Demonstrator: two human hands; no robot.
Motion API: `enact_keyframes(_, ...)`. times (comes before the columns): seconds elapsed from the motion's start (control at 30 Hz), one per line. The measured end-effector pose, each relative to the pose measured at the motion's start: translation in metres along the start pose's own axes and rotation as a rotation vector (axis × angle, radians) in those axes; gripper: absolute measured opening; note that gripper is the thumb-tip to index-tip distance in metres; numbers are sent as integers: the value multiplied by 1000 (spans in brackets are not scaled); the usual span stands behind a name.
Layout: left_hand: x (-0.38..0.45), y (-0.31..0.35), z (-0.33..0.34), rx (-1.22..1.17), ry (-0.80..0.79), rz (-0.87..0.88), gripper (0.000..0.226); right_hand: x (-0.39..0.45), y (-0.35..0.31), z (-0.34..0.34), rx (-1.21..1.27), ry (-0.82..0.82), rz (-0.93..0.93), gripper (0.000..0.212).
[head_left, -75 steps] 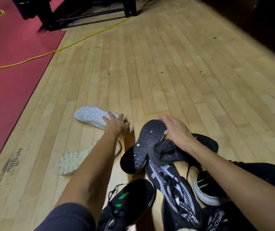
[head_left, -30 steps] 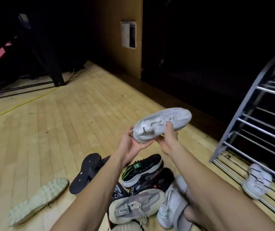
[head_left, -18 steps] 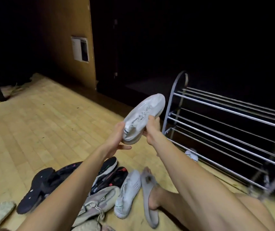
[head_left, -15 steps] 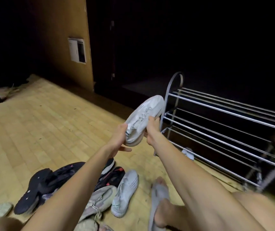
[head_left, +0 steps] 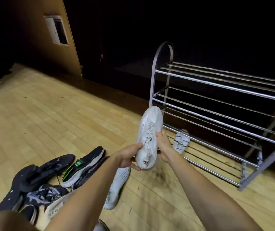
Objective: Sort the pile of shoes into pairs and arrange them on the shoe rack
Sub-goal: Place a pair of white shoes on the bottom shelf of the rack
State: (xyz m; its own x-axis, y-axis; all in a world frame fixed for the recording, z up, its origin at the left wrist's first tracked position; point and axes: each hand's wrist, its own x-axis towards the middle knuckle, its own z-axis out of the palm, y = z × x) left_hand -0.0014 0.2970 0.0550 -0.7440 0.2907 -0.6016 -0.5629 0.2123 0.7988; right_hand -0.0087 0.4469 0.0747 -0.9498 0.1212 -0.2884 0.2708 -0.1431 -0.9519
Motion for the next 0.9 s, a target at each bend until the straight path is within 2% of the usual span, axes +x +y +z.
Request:
enact_keyframes(0.2, 62, -21, 23, -51, 36, -58, 46, 47, 42, -39, 75, 7, 111, 48)
enact_keyframes(0.47, 129, -40, 39, -121, 56, -83, 38, 110, 98, -69, 140, 59, 245, 42)
enact_keyframes(0.63, 171, -62, 46, -159, 102, -22, 28, 144, 126, -84, 103, 120, 293, 28)
enact_keyframes(0.8, 193, -79, 41, -201, 242, 79, 40, 163, 143, -88, 74, 73, 359, 28)
enact_keyframes(0.9, 203, -81, 40, -192, 271, 110, 38, 171, 147, -83, 65, 38, 401, 31)
